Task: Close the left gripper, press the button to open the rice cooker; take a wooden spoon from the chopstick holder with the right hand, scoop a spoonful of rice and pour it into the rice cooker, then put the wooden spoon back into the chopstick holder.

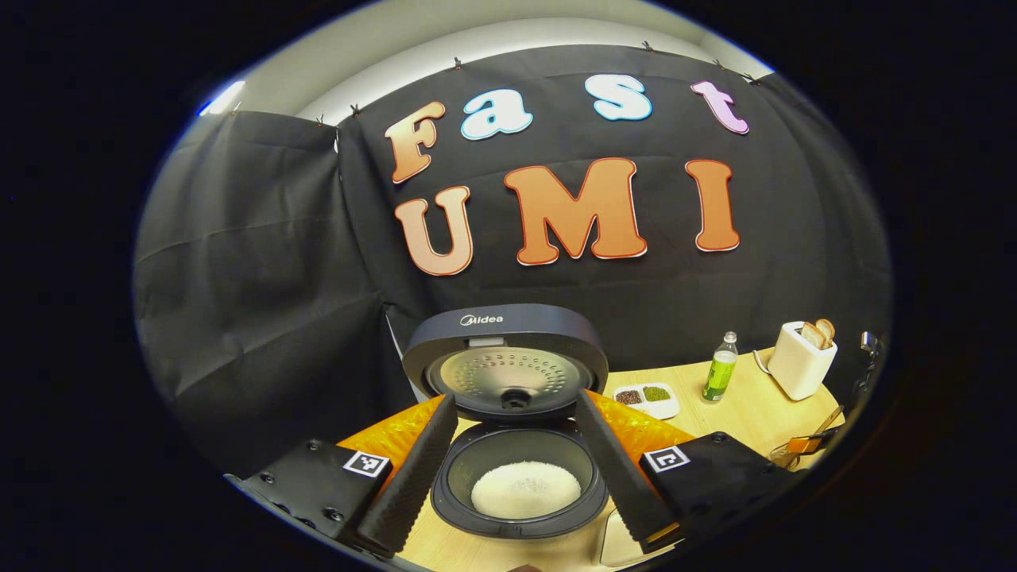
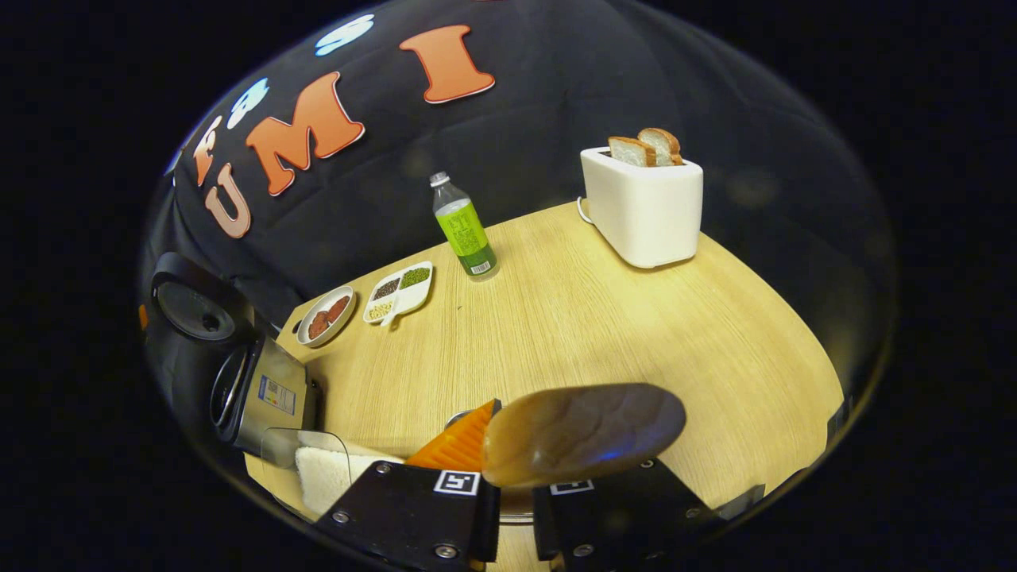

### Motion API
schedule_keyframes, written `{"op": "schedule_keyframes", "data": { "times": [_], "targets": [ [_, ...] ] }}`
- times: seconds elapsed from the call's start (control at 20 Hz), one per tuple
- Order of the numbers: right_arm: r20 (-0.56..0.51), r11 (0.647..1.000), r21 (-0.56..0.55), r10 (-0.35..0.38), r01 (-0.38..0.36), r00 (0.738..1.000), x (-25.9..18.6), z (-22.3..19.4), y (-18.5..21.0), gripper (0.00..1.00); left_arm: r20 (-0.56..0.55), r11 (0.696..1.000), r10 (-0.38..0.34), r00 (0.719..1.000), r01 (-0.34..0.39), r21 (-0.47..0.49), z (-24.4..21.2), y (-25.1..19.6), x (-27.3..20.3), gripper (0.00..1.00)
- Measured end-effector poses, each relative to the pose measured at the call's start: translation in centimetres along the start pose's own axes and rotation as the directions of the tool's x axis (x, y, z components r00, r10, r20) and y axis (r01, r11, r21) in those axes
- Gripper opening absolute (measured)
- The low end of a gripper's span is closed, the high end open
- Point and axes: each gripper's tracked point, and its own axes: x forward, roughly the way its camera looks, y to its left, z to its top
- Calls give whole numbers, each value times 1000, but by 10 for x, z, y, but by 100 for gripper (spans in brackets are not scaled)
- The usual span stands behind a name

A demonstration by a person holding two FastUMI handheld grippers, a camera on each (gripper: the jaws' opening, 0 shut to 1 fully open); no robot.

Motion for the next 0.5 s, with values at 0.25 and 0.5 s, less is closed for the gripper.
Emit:
{"op": "schedule_keyframes", "data": {
  "times": [0.25,0.5],
  "targets": [
    [-23,999,36,13,-12,1000,-2,-2,3,17,31,1000,-11,999,11,14,11,-4,5,100],
    [25,999,30,-17,16,1000,-13,14,-2,43,69,1000,-8,998,7,16,29,1,13,98]
  ]
}}
